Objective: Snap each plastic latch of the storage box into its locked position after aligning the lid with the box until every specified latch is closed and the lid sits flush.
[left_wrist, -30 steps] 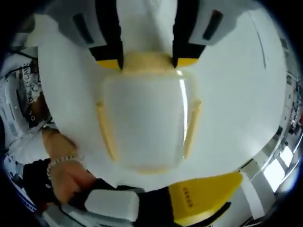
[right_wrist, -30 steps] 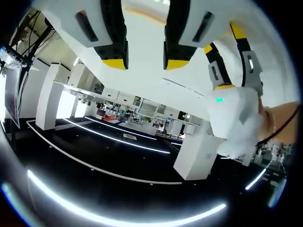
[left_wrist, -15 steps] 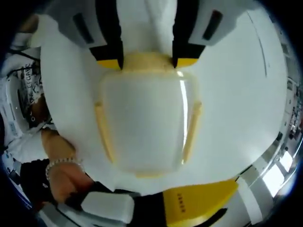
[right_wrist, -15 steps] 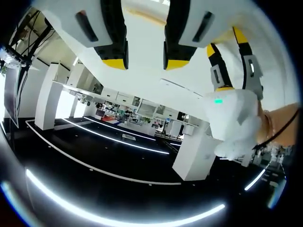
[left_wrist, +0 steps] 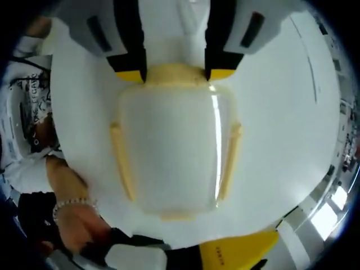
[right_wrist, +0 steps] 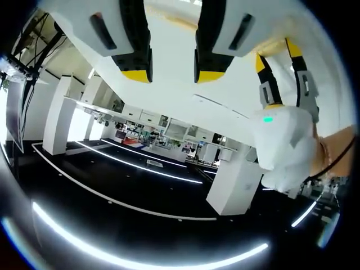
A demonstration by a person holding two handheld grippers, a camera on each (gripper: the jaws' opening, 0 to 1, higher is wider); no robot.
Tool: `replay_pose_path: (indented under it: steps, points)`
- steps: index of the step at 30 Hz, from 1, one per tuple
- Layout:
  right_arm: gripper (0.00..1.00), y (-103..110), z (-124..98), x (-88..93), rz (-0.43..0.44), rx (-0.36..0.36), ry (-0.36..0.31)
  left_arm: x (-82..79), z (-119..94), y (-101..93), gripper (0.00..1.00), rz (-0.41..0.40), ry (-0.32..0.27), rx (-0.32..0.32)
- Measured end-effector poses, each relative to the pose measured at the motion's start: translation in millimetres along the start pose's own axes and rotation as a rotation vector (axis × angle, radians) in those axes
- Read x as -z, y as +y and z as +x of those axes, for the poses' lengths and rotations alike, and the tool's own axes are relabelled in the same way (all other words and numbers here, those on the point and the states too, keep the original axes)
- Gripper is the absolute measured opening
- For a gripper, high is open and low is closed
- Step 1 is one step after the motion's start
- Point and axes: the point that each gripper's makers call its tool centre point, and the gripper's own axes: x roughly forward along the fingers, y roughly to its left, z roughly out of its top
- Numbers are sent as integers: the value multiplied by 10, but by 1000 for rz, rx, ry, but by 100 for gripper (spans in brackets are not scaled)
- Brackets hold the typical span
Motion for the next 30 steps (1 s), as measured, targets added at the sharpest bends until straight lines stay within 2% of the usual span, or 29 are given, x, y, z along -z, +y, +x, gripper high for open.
replay_pose_path:
  steps: [5,7,9,13,17,21,23,30]
  points:
    - [30,-56,-8,-4,-4,11,-2,-6,12,5,40,-10,24,-5]
    - [30,-63,-3,6,-8,-6,5,-10,19,6,40,-9,37,-6]
    - [31,-75,-17,43,27,-39,23,-14,28,11,40,-8,55,-5]
    - [30,-226,-68,61,103,-39,7,-21,43,11,40,-9,91,-8]
    - [30,-348,-139,52,129,-33,6,-19,50,12,40,-12,109,-9]
    - [30,-380,-189,-40,135,-70,-13,-12,51,5,40,-17,114,-11]
    - [30,-356,-211,-64,96,-116,-7,-11,53,2,40,-19,112,-11]
    - [30,-328,-290,113,-36,-217,96,-12,57,-8,40,-24,99,-11]
